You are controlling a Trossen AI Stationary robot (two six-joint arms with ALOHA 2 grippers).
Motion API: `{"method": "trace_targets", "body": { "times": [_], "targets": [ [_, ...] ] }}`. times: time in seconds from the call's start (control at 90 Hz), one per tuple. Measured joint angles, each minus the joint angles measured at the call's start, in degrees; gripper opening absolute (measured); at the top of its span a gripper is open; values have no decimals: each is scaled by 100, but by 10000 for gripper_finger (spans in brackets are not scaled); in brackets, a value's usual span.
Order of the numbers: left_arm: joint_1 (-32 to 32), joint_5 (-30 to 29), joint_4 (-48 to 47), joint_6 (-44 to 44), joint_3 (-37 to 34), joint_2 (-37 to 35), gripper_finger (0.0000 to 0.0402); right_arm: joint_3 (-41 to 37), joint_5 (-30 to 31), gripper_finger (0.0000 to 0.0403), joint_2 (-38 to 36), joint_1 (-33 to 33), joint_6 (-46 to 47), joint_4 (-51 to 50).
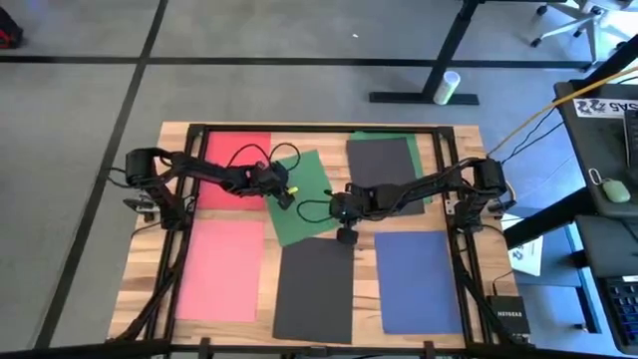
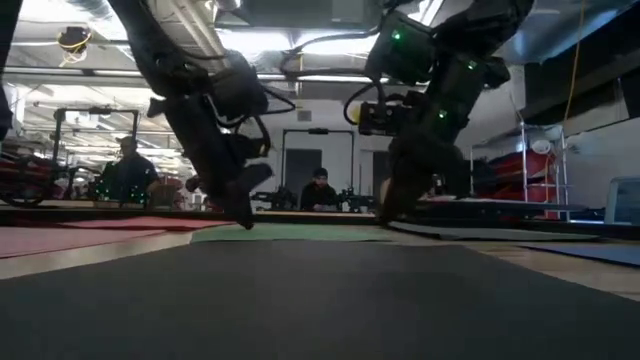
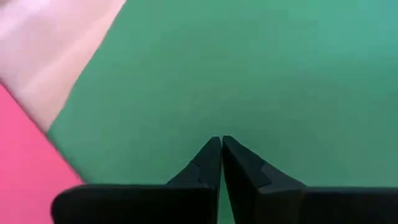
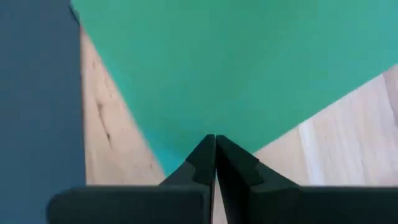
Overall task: Organize paper
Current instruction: Put the green paper on the top center of the table
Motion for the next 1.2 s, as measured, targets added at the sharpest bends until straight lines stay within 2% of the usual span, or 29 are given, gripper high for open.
{"method": "trace_targets", "body": {
  "times": [0.2, 0.444, 0.867, 1.056, 1.2],
  "targets": [
    [77, 163, 650, 208, 15, 353, 0, 1, -255, 0, 113, 4, 37, 4],
    [106, 217, 898, 727, 4, 411, 0, 2, -367, 0, 168, 9, 51, 169],
    [380, 277, 794, 1359, 279, 441, 0, 2, -304, 0, 177, 7, 38, 270],
    [539, 529, 818, 1652, 550, 444, 0, 2, -304, 0, 176, 7, 17, 308],
    [343, 514, 215, 1814, 1026, 111, 0, 4, -212, 0, 85, 7, -107, 286]
  ]
}}
